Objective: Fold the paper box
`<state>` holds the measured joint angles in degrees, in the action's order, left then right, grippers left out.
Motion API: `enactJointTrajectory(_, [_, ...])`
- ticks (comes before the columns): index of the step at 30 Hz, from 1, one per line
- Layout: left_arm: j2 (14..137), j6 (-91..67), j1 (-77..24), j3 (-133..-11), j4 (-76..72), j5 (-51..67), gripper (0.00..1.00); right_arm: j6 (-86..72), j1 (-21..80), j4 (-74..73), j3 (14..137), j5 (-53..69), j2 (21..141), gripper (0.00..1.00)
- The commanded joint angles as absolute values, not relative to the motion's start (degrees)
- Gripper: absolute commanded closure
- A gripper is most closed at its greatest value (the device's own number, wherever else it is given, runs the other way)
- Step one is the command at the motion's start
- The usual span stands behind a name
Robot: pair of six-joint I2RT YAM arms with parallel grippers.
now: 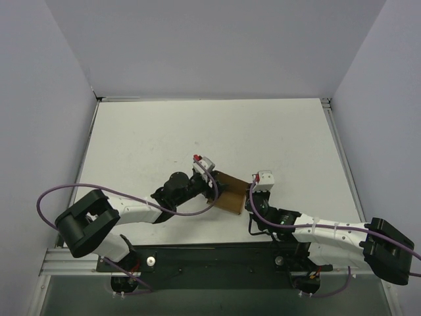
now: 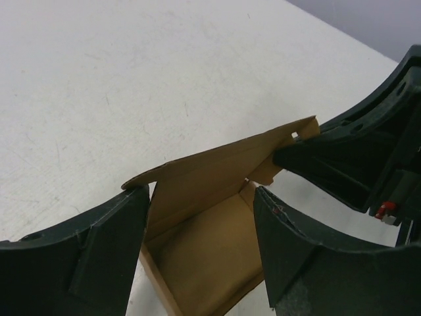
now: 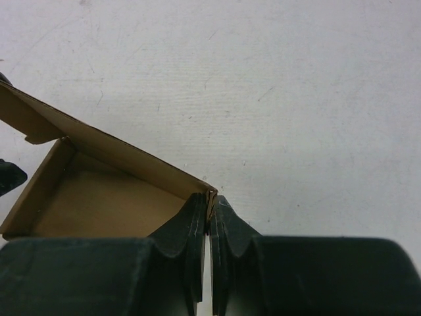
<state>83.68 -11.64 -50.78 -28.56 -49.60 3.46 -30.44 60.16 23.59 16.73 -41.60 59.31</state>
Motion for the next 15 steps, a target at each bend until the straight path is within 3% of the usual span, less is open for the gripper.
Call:
enactJointTrajectory(1, [82.8, -13.1, -50.7, -29.2, -42.6, 3.8, 0.27, -28.3, 60.6, 23.7, 18.1, -40.4, 59.1, 1.0])
enactJointTrajectory(8, [78.2, -16.3, -50.9, -24.9, -39.6, -2.5, 0.19, -28.2, 60.7, 22.7, 19.2, -41.0, 59.2, 1.0])
enactJointTrajectory(15, [73.8, -20.7, -51.0, -22.8, -35.0, -6.9, 0.17, -28.0, 61.0, 22.1, 19.7, -41.5, 59.8, 1.0])
